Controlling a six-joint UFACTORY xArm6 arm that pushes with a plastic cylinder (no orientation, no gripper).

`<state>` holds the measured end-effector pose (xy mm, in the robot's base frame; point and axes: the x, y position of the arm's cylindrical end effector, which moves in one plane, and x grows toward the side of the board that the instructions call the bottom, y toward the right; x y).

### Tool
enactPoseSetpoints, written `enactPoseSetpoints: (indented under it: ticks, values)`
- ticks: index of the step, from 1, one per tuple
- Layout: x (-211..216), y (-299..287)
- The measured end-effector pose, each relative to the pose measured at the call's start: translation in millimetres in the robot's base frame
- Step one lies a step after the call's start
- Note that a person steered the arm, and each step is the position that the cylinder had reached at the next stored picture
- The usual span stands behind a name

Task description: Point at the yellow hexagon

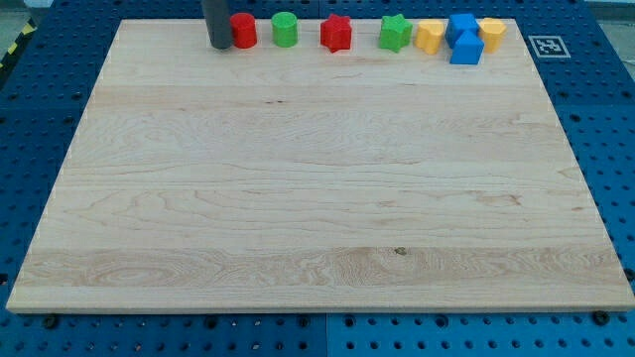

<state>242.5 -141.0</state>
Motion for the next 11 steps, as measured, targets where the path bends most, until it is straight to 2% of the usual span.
enactPoseSetpoints:
  ticks: [1, 2, 3, 5, 7, 8, 9, 10, 11]
  values:
    - [3.2, 0.0]
    - [33.2, 2.4]
    - [62.9, 40.6]
    - [111.5, 180.2]
    - [124.7, 315.5]
    - [109.4, 382.1]
    - [70.1, 432.5]
    - [7.8, 439.1]
    - [-34.6, 433.4]
